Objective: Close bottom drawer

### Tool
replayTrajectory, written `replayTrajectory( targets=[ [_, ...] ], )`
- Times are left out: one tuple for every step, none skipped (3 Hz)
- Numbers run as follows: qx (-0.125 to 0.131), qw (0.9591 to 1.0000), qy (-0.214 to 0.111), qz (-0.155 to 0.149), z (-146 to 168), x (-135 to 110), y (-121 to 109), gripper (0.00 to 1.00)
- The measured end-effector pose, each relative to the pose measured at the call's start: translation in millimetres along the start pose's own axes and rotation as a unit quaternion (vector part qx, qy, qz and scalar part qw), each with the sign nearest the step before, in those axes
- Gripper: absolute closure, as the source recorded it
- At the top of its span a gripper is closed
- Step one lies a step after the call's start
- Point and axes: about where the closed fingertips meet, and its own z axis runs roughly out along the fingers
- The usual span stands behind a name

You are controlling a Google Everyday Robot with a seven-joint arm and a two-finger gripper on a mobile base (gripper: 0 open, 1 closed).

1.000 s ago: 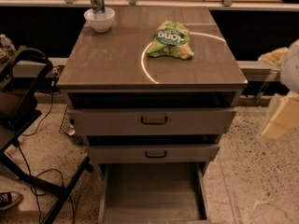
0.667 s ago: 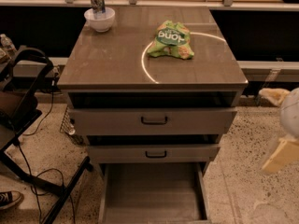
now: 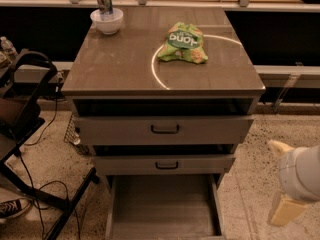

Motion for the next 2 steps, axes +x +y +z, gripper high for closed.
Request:
replayTrajectory(
  targets=[
    [-0.028, 0.9973, 0.067, -0.01, 52.7, 19.2, 49.8, 0.0],
    [-0.062, 0.9933, 0.098, -0.004, 83.1, 33.7, 78.3, 0.0]
  ],
)
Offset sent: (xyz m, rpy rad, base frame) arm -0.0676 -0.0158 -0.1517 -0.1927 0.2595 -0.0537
